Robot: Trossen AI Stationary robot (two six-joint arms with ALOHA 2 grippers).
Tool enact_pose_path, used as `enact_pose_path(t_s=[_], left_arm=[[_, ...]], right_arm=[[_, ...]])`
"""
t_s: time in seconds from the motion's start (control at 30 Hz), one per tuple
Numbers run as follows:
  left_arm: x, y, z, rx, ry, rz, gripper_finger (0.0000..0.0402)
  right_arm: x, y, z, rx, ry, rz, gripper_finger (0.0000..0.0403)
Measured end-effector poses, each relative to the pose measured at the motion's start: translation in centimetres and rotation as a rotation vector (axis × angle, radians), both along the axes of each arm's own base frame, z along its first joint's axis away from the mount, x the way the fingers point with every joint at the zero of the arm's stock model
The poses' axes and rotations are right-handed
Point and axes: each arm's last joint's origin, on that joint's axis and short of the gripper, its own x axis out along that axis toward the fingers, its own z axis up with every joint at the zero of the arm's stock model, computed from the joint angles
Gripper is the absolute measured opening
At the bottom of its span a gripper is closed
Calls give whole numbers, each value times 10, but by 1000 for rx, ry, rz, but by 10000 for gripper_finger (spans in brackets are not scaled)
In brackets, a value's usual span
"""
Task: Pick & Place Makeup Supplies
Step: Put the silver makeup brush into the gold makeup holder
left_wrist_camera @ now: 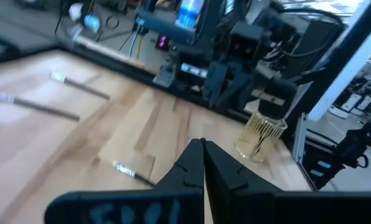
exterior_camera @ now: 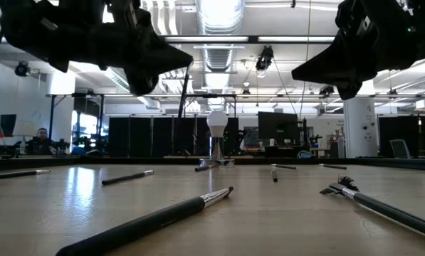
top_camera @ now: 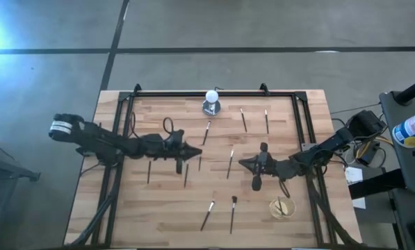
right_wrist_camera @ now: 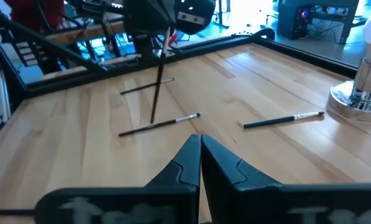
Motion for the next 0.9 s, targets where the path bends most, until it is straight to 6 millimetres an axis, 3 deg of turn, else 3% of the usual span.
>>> enact_pose_path(t_s=[0.13,0.5,0.9], left_arm=[[0,4,3,66,-40,-18,0],[8,8,-12,111,-125,-83,0],[28,14,-19,107,-156,-145,0]], right_arm=[[1,0,2,8,-22,0,8],[9,4,1,62,-117,29,8],[48,13,1,65,-135,29,9]])
